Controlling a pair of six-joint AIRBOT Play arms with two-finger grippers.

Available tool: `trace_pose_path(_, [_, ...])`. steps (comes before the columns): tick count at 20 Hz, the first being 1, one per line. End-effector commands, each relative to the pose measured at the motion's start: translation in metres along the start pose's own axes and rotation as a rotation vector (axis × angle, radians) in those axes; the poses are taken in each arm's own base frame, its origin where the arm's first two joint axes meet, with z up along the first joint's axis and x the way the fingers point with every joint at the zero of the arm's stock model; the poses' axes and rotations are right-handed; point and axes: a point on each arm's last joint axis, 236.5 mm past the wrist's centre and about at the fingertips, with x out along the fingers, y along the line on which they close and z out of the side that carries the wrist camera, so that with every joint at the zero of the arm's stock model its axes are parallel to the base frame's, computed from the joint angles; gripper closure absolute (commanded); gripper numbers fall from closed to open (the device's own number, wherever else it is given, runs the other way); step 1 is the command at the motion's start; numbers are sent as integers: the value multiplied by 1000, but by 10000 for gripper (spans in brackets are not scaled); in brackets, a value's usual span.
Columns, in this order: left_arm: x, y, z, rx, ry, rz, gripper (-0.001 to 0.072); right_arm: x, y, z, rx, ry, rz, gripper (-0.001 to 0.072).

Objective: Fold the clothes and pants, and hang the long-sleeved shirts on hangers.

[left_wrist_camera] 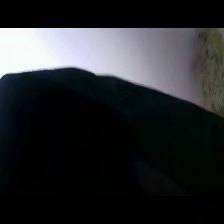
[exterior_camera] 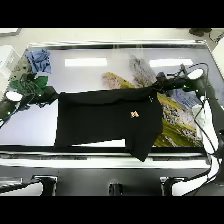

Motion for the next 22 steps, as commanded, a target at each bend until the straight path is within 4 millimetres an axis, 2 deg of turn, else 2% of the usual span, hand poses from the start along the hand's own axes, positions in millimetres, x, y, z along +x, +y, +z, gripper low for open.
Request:
trace_pose_path(1, [-32, 28, -20, 25, 212, 51, 63, -50, -25, 9, -73, 49, -58, 252])
trace_pose_path(2, [-56, 53, -24, 31, 288, 113, 52, -77, -49, 5, -71, 87, -126, 116])
trace_pose_path(3, [-82, 83, -35, 7, 381, 181, 56, -107, -86, -6, -47, 143, -232, 96])
trace_pose_path(5, [-117, 125, -80, -85, 556, 232, 97, -145, -148, -42, -15, 287, -431, 103])
trace_pose_path(6, [-121, 138, -104, -118, 605, 221, 201, -156, -172, -63, 0, 348, -499, 103])
trace_pose_path(7, [-120, 150, -132, -147, 644, 212, 227, -158, -185, -79, 10, 378, -524, 103])
trace_pose_path(9, [-112, 163, -181, -172, 720, 174, 226, -148, -197, -111, 18, 417, -513, 104])
trace_pose_path(11, [-102, 162, -207, -178, 739, 117, 226, -139, -201, -132, 38, 451, -482, 105])
trace_pose_path(13, [-93, 156, -214, -186, 726, 68, 234, -133, -201, -143, 61, 480, -460, 106])
trace_pose_path(14, [-91, 155, -215, -195, 723, 58, 285, -132, -200, -143, 62, 478, -454, 107])
trace_pose_path(19, [-73, 145, -223, -220, 756, 13, 287, -127, -189, -143, 73, 474, -404, 113])
trace_pose_path(21, [-64, 138, -227, -206, 769, 4, 399, -128, -188, -145, 75, 481, -402, 114])
trace_pose_path(22, [-62, 134, -228, -195, 773, 0, 508, -128, -188, -146, 76, 485, -402, 115])
